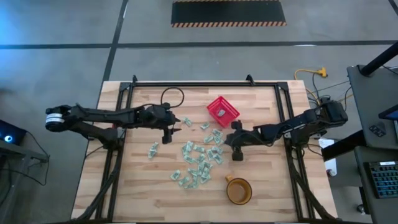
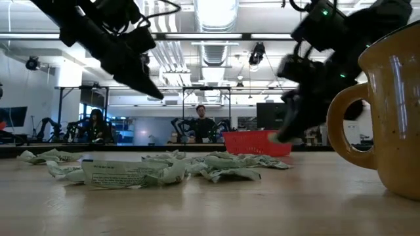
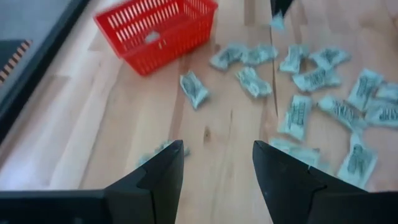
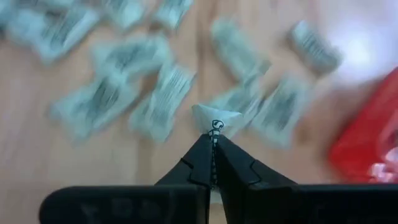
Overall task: Pick and place Stevia / Truvia into bins
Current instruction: Put the stevia packet into the red basket
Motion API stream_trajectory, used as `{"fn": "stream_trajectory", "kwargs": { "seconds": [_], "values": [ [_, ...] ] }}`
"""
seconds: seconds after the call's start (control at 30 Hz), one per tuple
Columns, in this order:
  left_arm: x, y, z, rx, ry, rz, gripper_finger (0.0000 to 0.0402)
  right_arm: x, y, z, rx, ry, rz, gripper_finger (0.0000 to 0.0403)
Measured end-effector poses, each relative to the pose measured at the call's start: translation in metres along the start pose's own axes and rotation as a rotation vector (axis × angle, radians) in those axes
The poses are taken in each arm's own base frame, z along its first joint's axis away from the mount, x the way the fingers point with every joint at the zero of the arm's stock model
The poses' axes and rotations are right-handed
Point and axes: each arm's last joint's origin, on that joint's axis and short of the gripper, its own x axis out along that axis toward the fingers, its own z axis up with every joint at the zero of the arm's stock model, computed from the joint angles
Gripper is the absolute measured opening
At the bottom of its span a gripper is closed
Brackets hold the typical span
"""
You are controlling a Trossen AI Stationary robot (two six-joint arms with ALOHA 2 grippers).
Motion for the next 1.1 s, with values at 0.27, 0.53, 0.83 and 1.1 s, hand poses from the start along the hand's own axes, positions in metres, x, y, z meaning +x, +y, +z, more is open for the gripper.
{"fn": "stream_trajectory", "kwargs": {
  "seconds": [0.27, 0.53, 0.83, 1.1],
  "values": [
    [0.005, 0.0, 0.0, 0.002, 0.005, -0.001, 0.0176, -0.008, -0.015, 0.022, -0.14, -0.037, -0.454, 0.0009],
    [0.013, -0.001, -0.001, 0.003, 0.008, -0.001, 0.0176, -0.008, -0.05, 0.03, -0.075, -0.004, -0.612, 0.0009],
    [0.032, -0.002, -0.007, 0.004, 0.039, -0.004, 0.0176, -0.004, -0.095, 0.024, 0.108, -0.005, -0.51, 0.0057],
    [0.051, -0.002, -0.014, 0.133, 0.095, 0.016, 0.0176, -0.008, -0.094, 0.026, 0.097, -0.022, -0.48, 0.0112]
  ]
}}
